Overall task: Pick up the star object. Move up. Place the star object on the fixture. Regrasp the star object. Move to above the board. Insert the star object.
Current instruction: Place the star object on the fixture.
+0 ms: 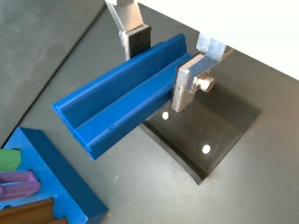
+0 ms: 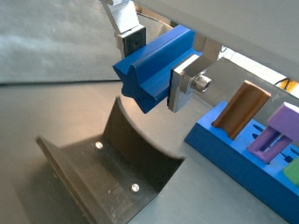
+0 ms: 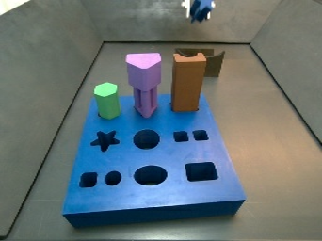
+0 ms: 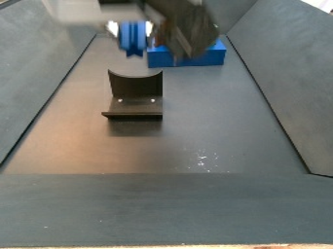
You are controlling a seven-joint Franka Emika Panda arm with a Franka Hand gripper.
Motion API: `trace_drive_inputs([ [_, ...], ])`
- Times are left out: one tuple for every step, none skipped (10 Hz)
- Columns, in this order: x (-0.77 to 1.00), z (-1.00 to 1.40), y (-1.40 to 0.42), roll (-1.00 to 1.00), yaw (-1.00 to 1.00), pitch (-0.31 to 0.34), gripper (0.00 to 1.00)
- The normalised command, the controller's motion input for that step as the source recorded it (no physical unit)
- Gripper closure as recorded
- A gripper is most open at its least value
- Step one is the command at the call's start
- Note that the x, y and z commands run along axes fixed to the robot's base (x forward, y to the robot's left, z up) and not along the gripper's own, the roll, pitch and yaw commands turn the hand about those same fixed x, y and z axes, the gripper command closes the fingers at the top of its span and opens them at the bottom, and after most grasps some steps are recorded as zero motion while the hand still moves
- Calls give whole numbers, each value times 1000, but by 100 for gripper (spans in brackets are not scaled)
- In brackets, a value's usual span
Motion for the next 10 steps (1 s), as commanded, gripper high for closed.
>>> trace_drive_inputs([
  [168, -1000, 99, -1000, -140, 50, 100],
  [189, -1000, 110, -1000, -147, 56, 100],
  [201, -1000, 117, -922, -148, 57, 100],
  [213, -1000, 125, -769, -137, 52, 100],
  [230, -983, 135, -566, -127, 48, 100],
  [206, -808, 119, -415, -120, 48, 100],
  [174, -572, 83, -244, -112, 50, 100],
  [136, -382, 64, -192, -109, 46, 100],
  [112, -260, 63, -184, -109, 33, 100],
  [0, 0, 0, 0, 0, 0, 0],
])
